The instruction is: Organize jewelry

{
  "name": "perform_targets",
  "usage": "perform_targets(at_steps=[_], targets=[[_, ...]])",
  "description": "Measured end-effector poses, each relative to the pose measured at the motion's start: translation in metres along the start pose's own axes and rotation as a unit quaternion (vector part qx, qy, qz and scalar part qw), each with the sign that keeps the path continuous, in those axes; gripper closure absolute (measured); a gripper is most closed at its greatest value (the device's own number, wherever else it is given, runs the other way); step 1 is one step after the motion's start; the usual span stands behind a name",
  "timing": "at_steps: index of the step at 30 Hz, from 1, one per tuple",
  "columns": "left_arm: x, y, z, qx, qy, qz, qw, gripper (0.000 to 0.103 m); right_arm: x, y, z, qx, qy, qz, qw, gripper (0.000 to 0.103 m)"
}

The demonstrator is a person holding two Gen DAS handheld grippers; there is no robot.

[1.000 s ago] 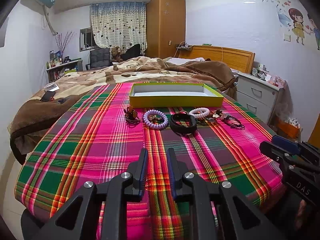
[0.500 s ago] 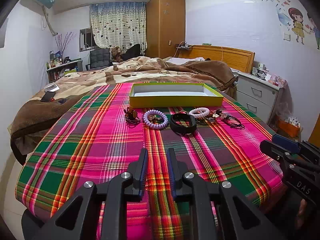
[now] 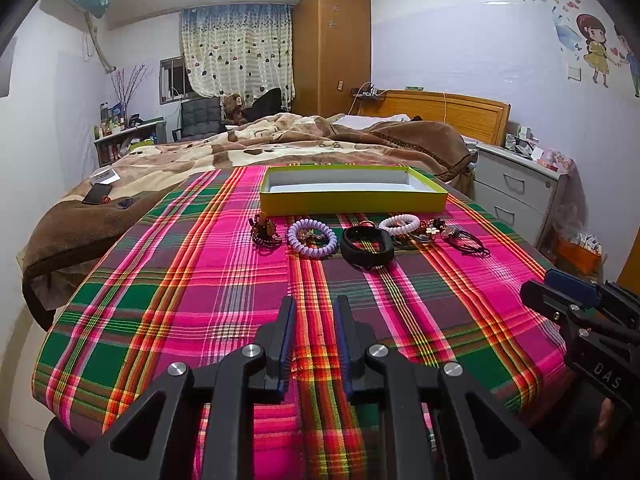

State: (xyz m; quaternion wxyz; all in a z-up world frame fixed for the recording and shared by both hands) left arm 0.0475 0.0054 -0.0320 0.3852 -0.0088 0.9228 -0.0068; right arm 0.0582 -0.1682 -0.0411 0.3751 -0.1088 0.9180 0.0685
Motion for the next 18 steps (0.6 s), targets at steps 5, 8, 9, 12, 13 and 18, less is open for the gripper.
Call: perform_targets(at_steps=[5,8,9,12,13,18], targets=[[-0.0001,0.0003,0.0001,0.000,0.001,0.000,1.0000,0.085,-0.0002,0.0000,-0.0001,0.000,0.000,0.000,1.000,0.062],[-0.0002,-0.0004,0.0000,0.000,0.000,0.000,1.0000,0.085,0.0002,-0.0001,-0.0001,0.000,0.000,0.000,1.000,0.062],[-0.0002,-0.0002,0.0000,0.000,0.000,0.000,1.0000,0.085,-0.0001,-0.0001,0.0001,0.000,0.000,0.000,1.000,0.062],[0.0000,-0.0007,0.0004,-0.001,0.001,0.000,1.0000,0.085,-0.0004,0.0000,-0.0002,0.000,0.000,0.000,1.000,0.062],[-0.0001,-0.0007,0.0004,-0.001,0.001,0.000,1.0000,0.085,-0.0003,0.0002,-0.0006,0.000,0.000,0.000,1.000,0.062],[-0.0001,0.0000,0.0003,-0.002,0.000,0.000,1.0000,0.085,-0.0002,0.0001,-0.0007,0.000,0.000,0.000,1.000,0.062]])
Point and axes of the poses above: each gripper's, at about its wrist camera, not at the fingertips, and z roughly the way its jaws point, y to its left, x to its underside, the point moved 6 cm from there along z, roughly the way its jaws point, and after that the axes turned 13 degrees about y, right-handed, at the moved point
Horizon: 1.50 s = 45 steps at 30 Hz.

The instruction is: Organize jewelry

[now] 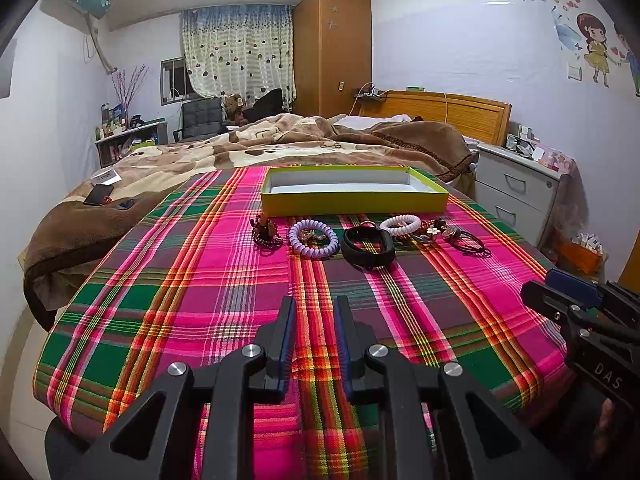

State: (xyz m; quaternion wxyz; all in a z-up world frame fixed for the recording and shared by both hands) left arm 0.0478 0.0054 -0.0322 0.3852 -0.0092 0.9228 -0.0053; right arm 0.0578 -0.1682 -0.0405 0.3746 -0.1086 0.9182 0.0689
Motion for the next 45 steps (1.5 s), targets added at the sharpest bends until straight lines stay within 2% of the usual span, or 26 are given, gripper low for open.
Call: perform_targets(at_steps=[15,20,35,42,45], targets=[[-0.009,-0.002,0.007,0.016,0.010,0.006,0.9998,0.084,-0.003,-0.001,0.005,0.003,0.005,-0.001,1.000,0.062],[-0.021,-0.009,0.017,0.035,0.024,0.009,0.9991,0.074,-0.012,-0.005,0.010,0.002,0.009,-0.005,1.000,0.062],[-0.061,-0.020,0.078,0.057,0.089,0.002,0.9944,0.073,-0.059,-0.031,0.049,-0.020,0.054,0.021,0.998,0.062],[-0.076,-0.025,0.099,0.069,0.110,-0.005,0.9916,0.073,-0.078,-0.032,0.074,-0.045,0.078,0.029,0.996,0.062],[-0.080,-0.026,0.109,0.072,0.119,-0.008,0.9902,0.073,-0.083,-0.034,0.086,-0.040,0.089,0.029,0.995,0.062]])
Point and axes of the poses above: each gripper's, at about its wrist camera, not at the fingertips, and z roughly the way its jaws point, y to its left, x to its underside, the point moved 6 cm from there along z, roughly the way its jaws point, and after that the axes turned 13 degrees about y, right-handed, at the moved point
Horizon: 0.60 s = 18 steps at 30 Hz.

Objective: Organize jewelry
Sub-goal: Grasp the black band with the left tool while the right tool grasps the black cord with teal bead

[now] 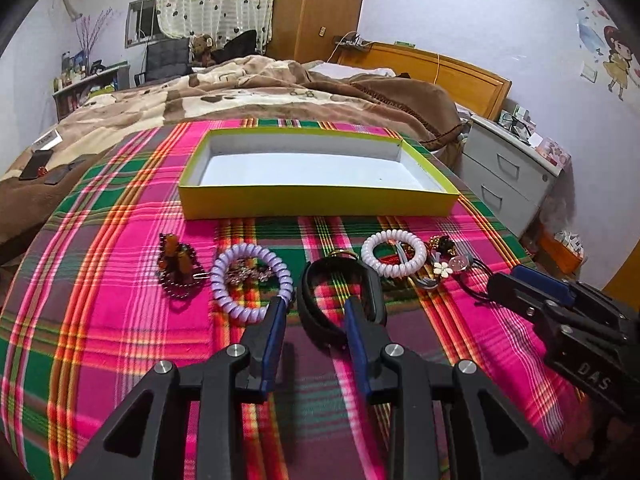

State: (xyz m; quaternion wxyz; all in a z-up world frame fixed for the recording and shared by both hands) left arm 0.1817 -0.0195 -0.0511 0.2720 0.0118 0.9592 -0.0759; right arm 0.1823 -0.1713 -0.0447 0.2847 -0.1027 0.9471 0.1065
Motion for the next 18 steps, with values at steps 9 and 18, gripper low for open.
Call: perform_targets(at_steps=[9,18], targets=[[-0.006,-0.001,0.019,0.009,0.038,-0.009,0.9992,0.073,-0.011,-0.019,0.028,-0.015,0.044,0.026,0.999,0.067],[-0.009,0.000,0.025,0.003,0.048,-0.015,0.9987,0.073,-0.019,-0.019,0.046,-0.012,0.076,0.037,0.996,0.071]])
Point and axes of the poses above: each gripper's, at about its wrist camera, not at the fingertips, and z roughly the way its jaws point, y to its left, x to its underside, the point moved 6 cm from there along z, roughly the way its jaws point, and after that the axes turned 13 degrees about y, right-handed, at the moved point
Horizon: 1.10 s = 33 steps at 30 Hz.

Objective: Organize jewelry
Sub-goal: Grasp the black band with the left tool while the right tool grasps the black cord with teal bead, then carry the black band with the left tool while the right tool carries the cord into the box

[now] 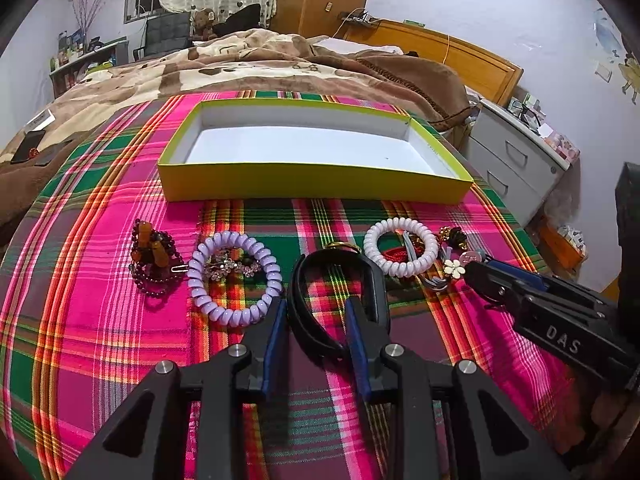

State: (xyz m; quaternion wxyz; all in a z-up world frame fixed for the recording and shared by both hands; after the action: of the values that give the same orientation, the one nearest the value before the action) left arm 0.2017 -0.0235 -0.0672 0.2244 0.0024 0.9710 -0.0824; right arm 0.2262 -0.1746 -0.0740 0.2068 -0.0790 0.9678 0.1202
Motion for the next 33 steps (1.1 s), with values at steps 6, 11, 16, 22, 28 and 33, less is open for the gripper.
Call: perform_targets(at_steps=[6,11,16,22,28,33], targets=[[-0.003,0.002,0.003,-0.006,0.004,-0.009,0.9999,0.077,-0.009,0.003,0.008,0.018,0.008,0.010,1.000,0.088],[-0.003,0.005,0.003,-0.010,0.004,-0.011,0.9999,0.092,-0.009,0.002,0.008,0.019,0.007,0.013,1.000,0.097],[0.001,0.005,0.000,-0.003,0.000,-0.006,1.0000,0.094,-0.004,0.002,0.003,0.015,0.001,0.010,1.000,0.099],[0.010,0.004,-0.007,0.009,-0.003,-0.003,1.0000,0.094,0.006,0.002,-0.009,0.010,-0.013,0.004,1.000,0.100],[0.020,0.001,-0.022,0.018,-0.014,0.001,0.9997,0.094,0.015,0.007,-0.026,-0.001,-0.027,0.000,1.000,0.100],[0.023,-0.002,-0.040,0.022,-0.031,0.006,0.9993,0.094,0.017,0.015,-0.040,-0.009,-0.040,-0.009,0.999,0.100]])
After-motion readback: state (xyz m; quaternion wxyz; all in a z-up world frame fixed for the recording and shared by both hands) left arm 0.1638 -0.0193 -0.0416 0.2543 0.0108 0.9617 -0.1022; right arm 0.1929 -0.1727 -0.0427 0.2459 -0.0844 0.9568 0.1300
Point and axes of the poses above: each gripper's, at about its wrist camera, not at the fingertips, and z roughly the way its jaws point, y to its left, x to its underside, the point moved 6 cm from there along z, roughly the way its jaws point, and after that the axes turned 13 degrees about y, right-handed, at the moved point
